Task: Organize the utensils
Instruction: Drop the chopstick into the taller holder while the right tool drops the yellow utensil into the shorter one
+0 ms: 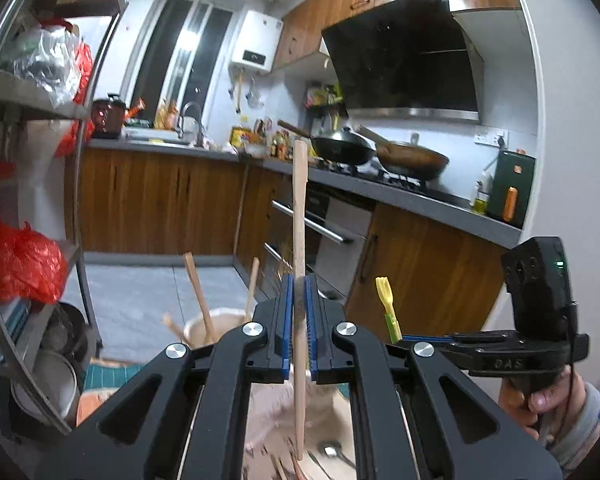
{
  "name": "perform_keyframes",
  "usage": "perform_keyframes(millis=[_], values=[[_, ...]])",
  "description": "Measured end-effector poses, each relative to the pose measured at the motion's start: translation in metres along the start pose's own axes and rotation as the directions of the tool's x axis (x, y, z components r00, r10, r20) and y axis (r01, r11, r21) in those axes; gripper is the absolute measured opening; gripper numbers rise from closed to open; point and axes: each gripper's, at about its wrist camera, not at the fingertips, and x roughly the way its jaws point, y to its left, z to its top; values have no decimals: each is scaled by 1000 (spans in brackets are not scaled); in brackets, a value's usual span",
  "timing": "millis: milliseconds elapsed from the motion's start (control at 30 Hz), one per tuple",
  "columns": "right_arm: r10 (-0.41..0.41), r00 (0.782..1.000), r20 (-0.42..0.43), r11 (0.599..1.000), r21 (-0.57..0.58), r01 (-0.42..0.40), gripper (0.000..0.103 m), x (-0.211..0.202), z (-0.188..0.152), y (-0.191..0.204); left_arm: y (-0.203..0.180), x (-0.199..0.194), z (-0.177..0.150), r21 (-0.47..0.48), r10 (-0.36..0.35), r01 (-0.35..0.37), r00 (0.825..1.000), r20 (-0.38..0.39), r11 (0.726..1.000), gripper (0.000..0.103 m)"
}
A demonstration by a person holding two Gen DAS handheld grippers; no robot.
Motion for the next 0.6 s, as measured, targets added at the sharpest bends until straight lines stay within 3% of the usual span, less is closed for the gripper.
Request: perform_keyframes(millis=[333,600], values=[[-5,990,138,999,-49,11,11,26,30,1,3,25,17,42,84,-91,986,146,995,6],[-13,980,199,999,-45,22,11,48,34,-10,8,49,12,72,123,-136,980,157,988,6]])
